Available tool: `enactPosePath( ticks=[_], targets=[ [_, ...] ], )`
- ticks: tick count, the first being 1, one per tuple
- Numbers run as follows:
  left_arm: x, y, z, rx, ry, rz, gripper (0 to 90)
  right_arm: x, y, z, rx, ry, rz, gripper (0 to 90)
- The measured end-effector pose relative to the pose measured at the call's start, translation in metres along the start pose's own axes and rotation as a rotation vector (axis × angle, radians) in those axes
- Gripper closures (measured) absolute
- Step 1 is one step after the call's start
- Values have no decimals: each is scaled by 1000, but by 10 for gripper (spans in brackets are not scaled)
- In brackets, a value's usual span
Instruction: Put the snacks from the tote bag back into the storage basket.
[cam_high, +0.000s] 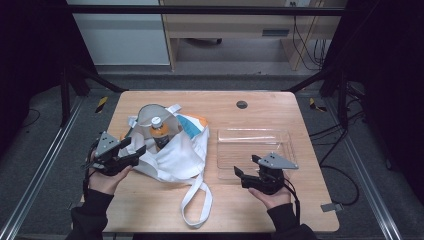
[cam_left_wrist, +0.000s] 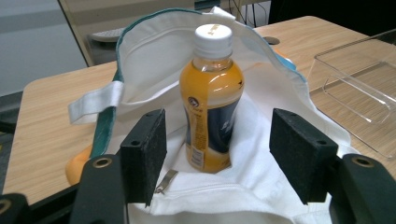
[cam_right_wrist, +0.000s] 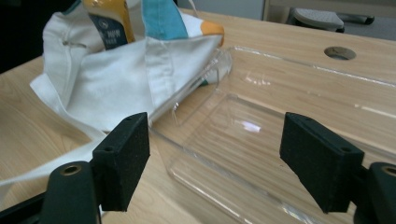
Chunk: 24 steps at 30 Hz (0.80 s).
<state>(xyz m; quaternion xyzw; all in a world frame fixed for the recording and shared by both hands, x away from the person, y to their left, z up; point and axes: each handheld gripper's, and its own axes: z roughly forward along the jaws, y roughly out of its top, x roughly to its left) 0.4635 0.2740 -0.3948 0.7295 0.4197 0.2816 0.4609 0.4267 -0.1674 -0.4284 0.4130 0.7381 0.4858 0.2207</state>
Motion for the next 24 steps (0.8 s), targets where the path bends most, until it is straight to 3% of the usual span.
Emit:
enactPosePath(
  ticks=[7, 16, 24],
  targets=[
    [-7, 4, 5, -2, 0, 10, 354, -9, -12, -12, 19, -12, 28, 273],
    [-12, 13, 12, -17, 11, 14, 347, -12, -26, -14, 65, -13, 5, 274],
    [-14, 19, 20, -26, 11, 4, 346, -17, -34, -18, 81, -20, 17, 259]
  ],
)
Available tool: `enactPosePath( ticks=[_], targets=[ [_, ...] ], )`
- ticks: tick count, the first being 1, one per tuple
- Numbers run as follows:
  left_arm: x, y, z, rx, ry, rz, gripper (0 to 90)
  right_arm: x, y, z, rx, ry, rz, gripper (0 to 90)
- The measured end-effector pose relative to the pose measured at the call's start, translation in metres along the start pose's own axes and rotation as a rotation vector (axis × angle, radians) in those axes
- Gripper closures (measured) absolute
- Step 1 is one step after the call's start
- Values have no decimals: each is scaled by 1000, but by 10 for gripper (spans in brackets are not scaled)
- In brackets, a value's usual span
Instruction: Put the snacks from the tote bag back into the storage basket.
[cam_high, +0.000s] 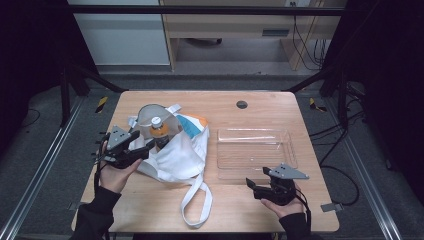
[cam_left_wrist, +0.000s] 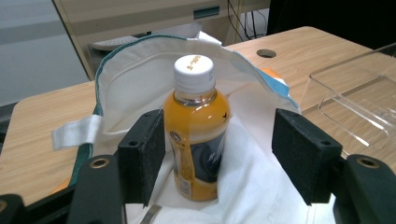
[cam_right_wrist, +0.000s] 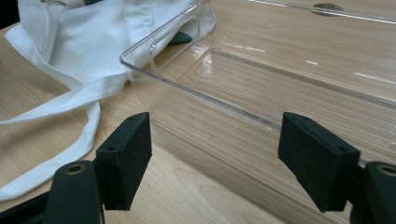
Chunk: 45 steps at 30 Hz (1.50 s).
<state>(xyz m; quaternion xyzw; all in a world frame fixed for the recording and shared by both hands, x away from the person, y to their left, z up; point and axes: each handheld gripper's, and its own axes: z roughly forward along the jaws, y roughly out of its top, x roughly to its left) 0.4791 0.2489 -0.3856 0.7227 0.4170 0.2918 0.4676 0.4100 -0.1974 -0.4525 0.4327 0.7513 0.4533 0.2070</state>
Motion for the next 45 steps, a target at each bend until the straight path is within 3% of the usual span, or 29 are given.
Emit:
enactPosePath(
  ticks=[7, 21, 29, 45],
  targets=[
    [-1, 5, 9, -7, 11, 5, 347, -5, -2, -4, 5, -8, -1, 261],
    [12, 6, 20, -19, 49, -16, 354, -15, -10, -18, 13, -33, 19, 257],
    [9, 10, 32, -17, 44, -5, 360, -15, -13, -20, 15, -39, 27, 255],
    [7, 11, 50, -1, 75, 13, 410, -13, -17, -20, 33, -21, 37, 252]
  ],
)
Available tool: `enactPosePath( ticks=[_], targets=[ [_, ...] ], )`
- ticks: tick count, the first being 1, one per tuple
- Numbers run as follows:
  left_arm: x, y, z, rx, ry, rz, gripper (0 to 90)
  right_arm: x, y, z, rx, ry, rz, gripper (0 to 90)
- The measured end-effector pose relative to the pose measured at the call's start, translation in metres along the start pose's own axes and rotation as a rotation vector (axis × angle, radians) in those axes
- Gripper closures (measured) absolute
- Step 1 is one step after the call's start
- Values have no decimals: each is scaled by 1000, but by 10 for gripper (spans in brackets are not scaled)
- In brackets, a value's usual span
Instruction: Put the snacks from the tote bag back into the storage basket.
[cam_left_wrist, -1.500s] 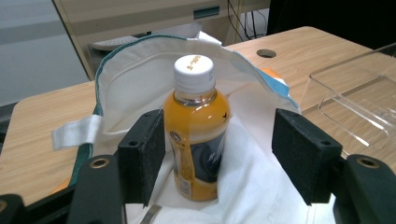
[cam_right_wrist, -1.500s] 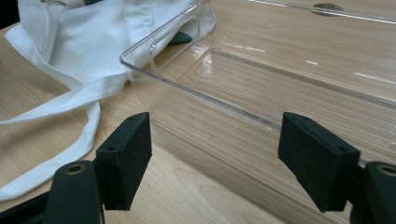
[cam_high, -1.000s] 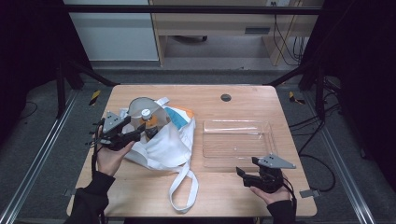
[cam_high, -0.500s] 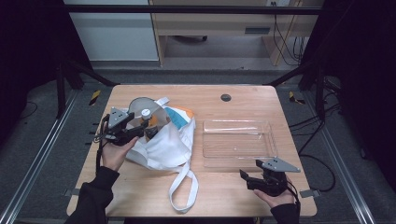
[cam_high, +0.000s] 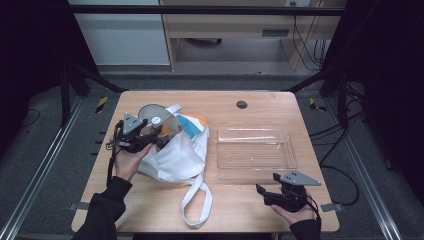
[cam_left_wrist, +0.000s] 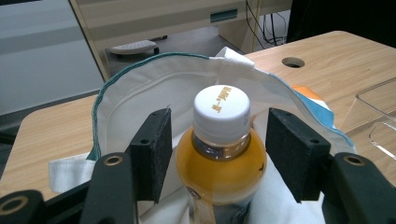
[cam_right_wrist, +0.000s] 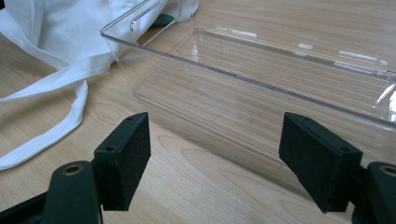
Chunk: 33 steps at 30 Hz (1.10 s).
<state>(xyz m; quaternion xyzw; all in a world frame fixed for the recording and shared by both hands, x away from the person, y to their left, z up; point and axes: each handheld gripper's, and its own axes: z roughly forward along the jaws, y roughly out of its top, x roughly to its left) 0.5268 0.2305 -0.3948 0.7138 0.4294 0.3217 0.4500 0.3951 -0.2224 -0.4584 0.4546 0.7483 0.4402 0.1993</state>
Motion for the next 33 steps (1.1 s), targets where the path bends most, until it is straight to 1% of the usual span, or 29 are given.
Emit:
enactPosePath(
  ticks=[5, 7, 9, 16, 19, 24, 33],
  targets=[
    [-1, 0, 8, 1, 18, 7, 431, 0, 1, 1, -1, -2, -5, 254],
    [0, 0, 10, -2, 21, -3, 452, 0, 1, 2, 1, 1, -4, 255],
    [1, -1, 12, -8, 11, -18, 478, 0, 1, 2, 2, 0, -6, 255],
    [-1, -1, 15, -19, 6, -13, 543, -1, 1, 3, 5, -4, -3, 256],
    [-2, -1, 16, -21, 5, -25, 562, -1, 1, 3, 7, -4, -4, 257],
    [-5, -1, 18, -25, 23, -31, 573, 0, 2, 3, 8, -2, -4, 257],
    [-5, 0, 18, -16, 23, -44, 586, 0, 2, 4, 11, -4, -6, 258]
  ],
)
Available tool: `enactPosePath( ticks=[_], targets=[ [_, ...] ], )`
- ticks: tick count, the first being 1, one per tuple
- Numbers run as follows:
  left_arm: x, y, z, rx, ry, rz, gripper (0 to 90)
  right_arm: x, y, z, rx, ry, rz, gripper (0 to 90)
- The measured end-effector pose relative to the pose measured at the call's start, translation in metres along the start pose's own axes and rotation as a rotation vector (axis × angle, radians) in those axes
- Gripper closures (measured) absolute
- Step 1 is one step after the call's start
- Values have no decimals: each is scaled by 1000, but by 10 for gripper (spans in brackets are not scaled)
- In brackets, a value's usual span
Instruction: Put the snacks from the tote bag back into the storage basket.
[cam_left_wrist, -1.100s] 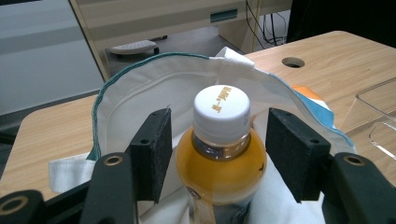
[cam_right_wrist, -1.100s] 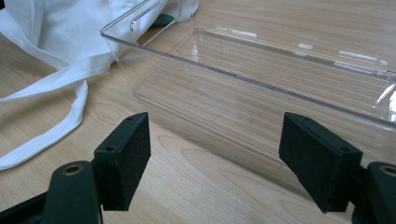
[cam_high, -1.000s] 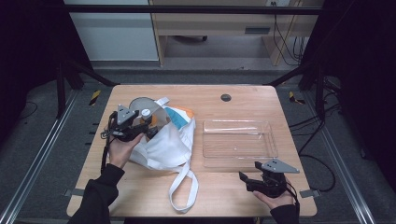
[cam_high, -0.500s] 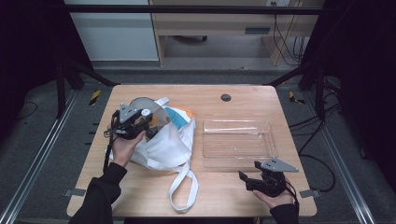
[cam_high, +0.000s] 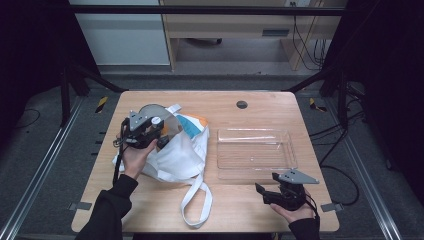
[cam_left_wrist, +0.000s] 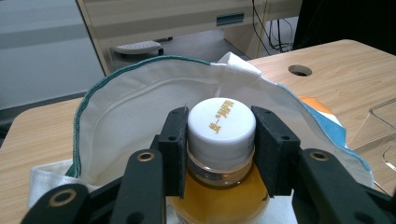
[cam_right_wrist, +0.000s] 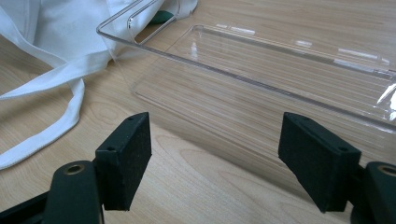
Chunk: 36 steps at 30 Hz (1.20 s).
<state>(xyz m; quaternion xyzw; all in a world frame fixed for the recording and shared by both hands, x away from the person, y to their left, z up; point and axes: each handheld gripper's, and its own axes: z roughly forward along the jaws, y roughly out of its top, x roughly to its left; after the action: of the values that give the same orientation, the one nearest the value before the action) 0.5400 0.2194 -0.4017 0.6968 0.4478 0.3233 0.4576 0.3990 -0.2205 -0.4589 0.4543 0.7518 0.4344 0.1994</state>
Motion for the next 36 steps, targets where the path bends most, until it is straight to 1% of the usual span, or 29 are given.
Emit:
enactPosePath(
  ticks=[5, 8, 12, 17, 23, 27, 31, 36],
  targets=[
    [1, 1, -1, 10, 0, -3, 587, 0, 0, 0, 3, 3, 0, 258],
    [1, 2, -2, 13, 0, 4, 588, 0, 0, 0, 3, 4, -2, 259],
    [1, 6, -6, -5, 0, 3, 588, 1, 0, 0, 4, 4, 0, 259],
    [4, 15, -17, -36, 3, 0, 588, 1, 0, 0, 3, 5, -4, 260],
    [7, 24, -27, -52, 11, 2, 588, 1, 0, 1, 4, 5, -4, 260],
    [7, 29, -35, -74, 12, 2, 588, 1, 0, 1, 4, 6, -5, 260],
    [9, 34, -41, -80, 7, 6, 588, 1, 0, 1, 3, 5, -4, 261],
    [9, 38, -49, -86, 3, 0, 589, 1, 0, 1, 3, 6, -9, 261]
  ],
)
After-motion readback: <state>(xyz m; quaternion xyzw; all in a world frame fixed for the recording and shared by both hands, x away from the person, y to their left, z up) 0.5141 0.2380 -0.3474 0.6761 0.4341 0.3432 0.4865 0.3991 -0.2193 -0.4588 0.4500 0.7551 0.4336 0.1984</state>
